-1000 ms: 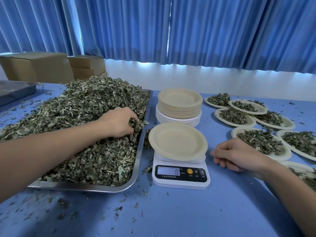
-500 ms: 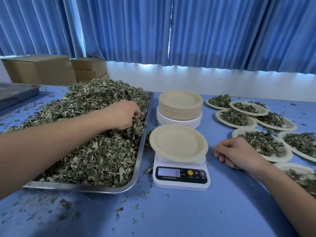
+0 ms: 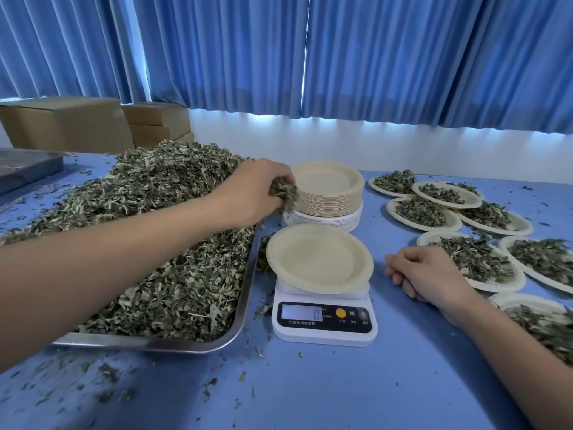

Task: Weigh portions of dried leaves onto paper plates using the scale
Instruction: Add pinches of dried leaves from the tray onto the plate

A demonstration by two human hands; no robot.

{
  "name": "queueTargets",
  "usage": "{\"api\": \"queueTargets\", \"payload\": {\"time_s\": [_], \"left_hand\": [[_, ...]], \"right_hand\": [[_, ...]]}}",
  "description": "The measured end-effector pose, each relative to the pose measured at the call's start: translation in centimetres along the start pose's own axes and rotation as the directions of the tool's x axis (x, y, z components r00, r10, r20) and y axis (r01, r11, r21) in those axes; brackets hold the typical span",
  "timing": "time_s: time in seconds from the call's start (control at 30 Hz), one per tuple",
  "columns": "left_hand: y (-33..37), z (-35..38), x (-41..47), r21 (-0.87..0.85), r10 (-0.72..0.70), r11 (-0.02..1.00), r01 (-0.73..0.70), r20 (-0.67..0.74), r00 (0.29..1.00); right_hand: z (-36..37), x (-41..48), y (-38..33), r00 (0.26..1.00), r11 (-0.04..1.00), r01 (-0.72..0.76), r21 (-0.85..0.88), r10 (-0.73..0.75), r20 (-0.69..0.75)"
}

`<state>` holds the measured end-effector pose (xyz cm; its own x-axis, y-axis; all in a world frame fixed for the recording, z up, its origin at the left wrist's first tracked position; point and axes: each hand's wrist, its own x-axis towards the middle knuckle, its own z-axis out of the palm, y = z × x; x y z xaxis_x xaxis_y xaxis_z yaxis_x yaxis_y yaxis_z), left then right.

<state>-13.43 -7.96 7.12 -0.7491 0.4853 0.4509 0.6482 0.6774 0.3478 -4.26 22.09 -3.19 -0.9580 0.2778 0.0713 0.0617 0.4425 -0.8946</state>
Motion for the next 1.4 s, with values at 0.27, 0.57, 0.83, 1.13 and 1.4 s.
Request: {"api": "queueTargets", "payload": {"time_s": [0.27,0.57,0.83,1.13,1.4], "left_hand": [[2.8,4.0,-0.3,-0.206,0.102,0.978,-0.032,0.340,0.935],[-2.0,1.7,1.0,0.013,-0.259,0.966,0.259,0.087,0.962],[-5.7,2.1,-1.6,0.451,-0.459,0.860,0.238,0.482,0.746],[-5.3,1.3,-1.8,0.414,-0.347,0.892,0.179,0.376,0.859],[-5.3,2.0,-2.3,0.310,-0.244,0.941,0.134,0.350,0.905]], "right_hand": [[0.3,0.0,0.0,0.999,0.999,0.027,0.017,-0.026,-0.041],[0.4,0.0,0.0,0.999,0.999,0.035,0.008,-0.035,-0.027],[0.4,-0.2,0.0,0.999,0.999,0.040,-0.008,-0.040,-0.026],[0.5,-0.5,-0.3,0.999,0.999,0.046,-0.023,-0.047,-0.027],[0.5,-0.6,-0.4,0.999,0.998,0.046,-0.031,-0.047,-0.023]]}}
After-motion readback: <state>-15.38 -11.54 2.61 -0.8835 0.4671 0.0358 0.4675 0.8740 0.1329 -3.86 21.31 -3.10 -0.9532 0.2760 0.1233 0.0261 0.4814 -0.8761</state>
